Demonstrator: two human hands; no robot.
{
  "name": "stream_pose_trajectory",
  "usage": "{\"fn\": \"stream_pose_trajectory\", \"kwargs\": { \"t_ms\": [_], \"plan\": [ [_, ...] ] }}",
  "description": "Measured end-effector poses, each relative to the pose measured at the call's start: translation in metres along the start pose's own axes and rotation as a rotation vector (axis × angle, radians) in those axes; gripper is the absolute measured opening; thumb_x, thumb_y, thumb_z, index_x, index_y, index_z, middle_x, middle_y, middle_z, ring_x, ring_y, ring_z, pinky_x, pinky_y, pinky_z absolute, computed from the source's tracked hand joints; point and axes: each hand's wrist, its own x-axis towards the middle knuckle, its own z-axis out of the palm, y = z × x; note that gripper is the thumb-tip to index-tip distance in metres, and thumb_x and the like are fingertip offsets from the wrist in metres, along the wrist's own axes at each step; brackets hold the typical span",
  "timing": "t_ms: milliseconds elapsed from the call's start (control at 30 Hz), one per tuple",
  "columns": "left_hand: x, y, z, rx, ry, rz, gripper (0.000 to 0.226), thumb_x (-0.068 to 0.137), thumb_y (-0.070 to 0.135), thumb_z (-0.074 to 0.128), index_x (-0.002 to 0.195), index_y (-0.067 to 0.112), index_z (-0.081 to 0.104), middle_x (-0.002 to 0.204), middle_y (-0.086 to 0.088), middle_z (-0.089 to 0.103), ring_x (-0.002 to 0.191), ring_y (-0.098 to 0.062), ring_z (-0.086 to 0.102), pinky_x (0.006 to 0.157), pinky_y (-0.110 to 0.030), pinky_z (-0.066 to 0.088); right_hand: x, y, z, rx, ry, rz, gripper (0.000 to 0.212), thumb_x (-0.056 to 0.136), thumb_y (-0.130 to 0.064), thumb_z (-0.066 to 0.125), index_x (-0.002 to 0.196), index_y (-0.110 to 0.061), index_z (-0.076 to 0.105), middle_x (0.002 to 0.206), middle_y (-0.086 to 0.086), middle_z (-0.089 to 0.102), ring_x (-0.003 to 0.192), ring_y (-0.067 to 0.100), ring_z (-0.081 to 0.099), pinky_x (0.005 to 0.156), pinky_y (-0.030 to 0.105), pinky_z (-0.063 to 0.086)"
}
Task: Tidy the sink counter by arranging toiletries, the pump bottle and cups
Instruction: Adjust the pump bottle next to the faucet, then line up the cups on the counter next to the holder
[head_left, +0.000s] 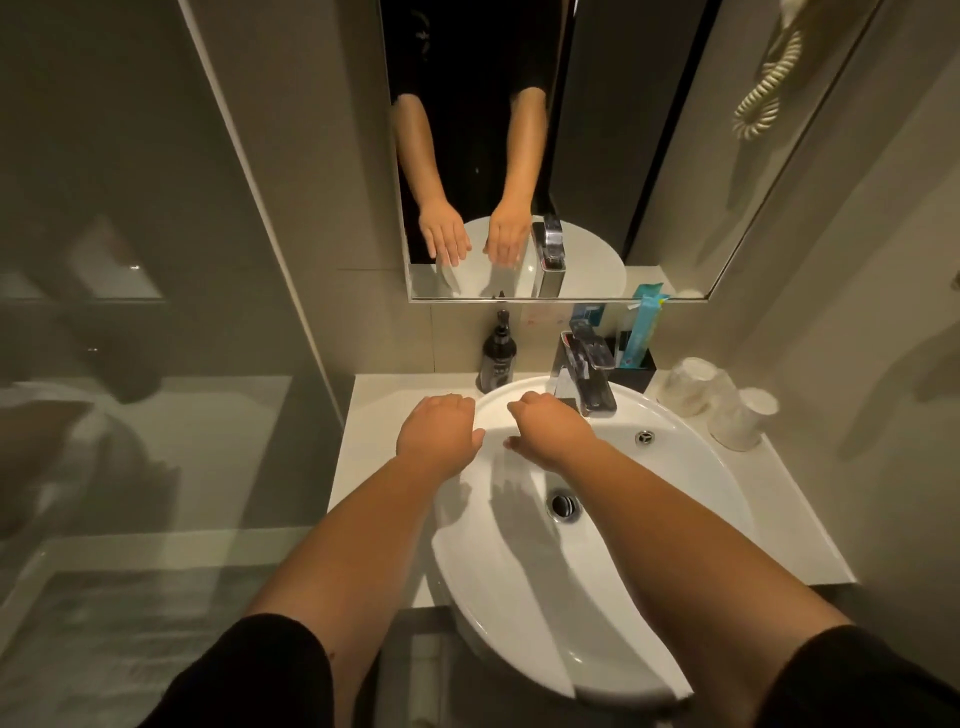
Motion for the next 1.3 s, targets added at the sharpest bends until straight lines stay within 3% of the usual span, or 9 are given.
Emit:
{"fn": "stream_pose_trajectory", "kwargs": {
  "t_ms": [233,567,833,1300],
  "plan": [
    [-0.062,0.038,0.000,0.037,0.078,-0.063,0.032,0.091,0.040,0.051,0.113,0.017,0.057,0.109,-0.003,0.064,0.097,-0.025,0.058,0.084,-0.034,0.045,-0.068,0.019,0.018,0.041,0.070,-0.112,0.052,0.089,-0.048,0.059,0.127,-0.014,0.054,0.123,0.008,0.057,0.114,0.027,0.052,0.090,0.039,0.047],
    [-0.118,0.121,0.010,0.148,0.126,-0.024,0.032,0.091,0.044,0.049,0.108,0.018,0.058,0.105,-0.002,0.065,0.095,-0.022,0.059,0.089,-0.035,0.047,-0.156,0.065,0.021,0.019,0.151,-0.136,0.044,0.088,-0.047,0.058,0.120,-0.016,0.058,0.116,0.006,0.060,0.105,0.026,0.054,0.086,0.036,0.045],
    [-0.082,0.175,0.021,0.063,0.109,0.093,0.034,0.089,0.042,0.052,0.107,0.015,0.058,0.105,-0.004,0.064,0.097,-0.025,0.056,0.087,-0.035,0.045,-0.174,0.114,0.019,-0.015,0.182,-0.039,0.055,0.089,-0.050,0.057,0.131,-0.016,0.052,0.124,0.007,0.059,0.114,0.027,0.054,0.093,0.039,0.048],
    [0.024,0.221,0.045,-0.020,0.008,0.290,0.054,0.092,0.047,0.048,0.135,0.014,0.045,0.133,-0.007,0.054,0.122,-0.026,0.048,0.102,-0.037,0.038,-0.147,0.190,0.024,0.022,0.097,0.223,0.056,0.090,-0.051,0.053,0.133,-0.016,0.050,0.127,0.007,0.056,0.116,0.026,0.051,0.095,0.039,0.045]
  ]
}}
